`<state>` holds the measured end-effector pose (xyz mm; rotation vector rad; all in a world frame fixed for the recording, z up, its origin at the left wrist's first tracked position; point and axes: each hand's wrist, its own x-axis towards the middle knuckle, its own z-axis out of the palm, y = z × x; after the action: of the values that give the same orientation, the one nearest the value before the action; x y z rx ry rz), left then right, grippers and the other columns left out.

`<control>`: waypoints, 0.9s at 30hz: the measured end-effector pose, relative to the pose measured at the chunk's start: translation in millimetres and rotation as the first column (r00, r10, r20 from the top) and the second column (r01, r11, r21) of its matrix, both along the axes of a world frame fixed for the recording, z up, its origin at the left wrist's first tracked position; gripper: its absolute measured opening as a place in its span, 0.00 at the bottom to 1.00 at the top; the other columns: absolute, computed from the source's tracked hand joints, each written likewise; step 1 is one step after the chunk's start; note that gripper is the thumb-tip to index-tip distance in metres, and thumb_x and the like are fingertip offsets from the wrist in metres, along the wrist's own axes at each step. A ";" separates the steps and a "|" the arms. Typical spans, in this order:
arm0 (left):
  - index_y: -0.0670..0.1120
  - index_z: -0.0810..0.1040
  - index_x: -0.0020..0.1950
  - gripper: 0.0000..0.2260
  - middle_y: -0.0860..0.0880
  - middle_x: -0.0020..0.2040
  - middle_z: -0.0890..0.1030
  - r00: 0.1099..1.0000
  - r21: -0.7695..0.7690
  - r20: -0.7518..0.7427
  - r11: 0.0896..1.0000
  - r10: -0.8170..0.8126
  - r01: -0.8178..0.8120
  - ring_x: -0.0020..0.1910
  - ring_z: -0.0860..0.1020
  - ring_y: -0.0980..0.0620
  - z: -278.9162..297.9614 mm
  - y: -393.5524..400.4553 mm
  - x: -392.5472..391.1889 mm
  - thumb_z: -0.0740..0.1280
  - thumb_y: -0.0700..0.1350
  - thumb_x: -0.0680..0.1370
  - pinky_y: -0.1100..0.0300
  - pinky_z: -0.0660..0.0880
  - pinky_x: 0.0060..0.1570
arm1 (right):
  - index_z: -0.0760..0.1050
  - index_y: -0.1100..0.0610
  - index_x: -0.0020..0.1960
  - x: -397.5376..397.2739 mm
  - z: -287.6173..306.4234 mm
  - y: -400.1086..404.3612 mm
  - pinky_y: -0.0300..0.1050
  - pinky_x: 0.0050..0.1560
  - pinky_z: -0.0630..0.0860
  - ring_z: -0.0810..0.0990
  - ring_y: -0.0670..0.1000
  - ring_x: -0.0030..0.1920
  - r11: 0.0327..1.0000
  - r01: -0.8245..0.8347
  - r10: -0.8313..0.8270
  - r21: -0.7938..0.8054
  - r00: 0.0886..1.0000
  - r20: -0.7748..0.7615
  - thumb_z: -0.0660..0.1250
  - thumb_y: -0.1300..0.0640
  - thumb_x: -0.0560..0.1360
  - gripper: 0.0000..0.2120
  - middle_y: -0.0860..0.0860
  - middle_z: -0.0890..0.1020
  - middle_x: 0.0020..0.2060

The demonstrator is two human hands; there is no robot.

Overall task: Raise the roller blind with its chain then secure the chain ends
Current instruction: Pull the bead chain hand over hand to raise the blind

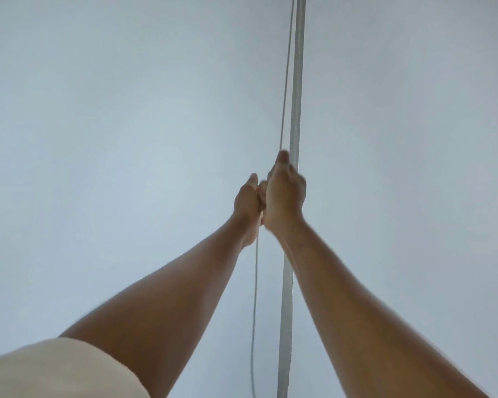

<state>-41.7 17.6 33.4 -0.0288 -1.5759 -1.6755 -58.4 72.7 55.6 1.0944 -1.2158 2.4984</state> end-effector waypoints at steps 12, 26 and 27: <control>0.48 0.80 0.50 0.23 0.50 0.39 0.77 0.997 -0.002 0.015 0.997 0.071 -0.071 0.34 0.74 0.52 61.5 35.6 4.4 0.51 0.59 0.83 0.62 0.71 0.32 | 0.54 0.49 0.30 -17.6 -112.4 -3.0 0.36 0.22 0.51 0.52 0.46 0.23 0.973 -0.211 0.202 0.092 0.974 0.104 0.58 0.48 0.83 0.25 0.46 0.55 0.25; 0.49 0.57 0.25 0.25 0.52 0.24 0.58 0.905 -0.006 -0.271 0.940 0.328 -0.342 0.26 0.57 0.48 28.8 41.0 -3.4 0.55 0.56 0.80 0.55 0.56 0.31 | 0.75 0.57 0.39 -52.3 -64.9 11.6 0.47 0.40 0.76 0.76 0.51 0.32 0.920 -0.277 0.235 0.277 0.956 0.177 0.50 0.51 0.82 0.21 0.51 0.79 0.29; 0.49 0.58 0.25 0.25 0.51 0.24 0.60 0.906 -0.024 -0.269 0.938 0.327 -0.346 0.26 0.60 0.49 17.5 38.3 -4.9 0.55 0.56 0.81 0.54 0.59 0.31 | 0.76 0.57 0.41 -52.6 -55.2 14.5 0.47 0.41 0.76 0.77 0.51 0.34 0.926 -0.282 0.243 0.253 0.954 0.174 0.50 0.50 0.83 0.21 0.51 0.81 0.30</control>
<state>-46.6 55.8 50.8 -0.0125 -1.3519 -1.2876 -111.1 87.2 0.4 1.2368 -1.5936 2.7018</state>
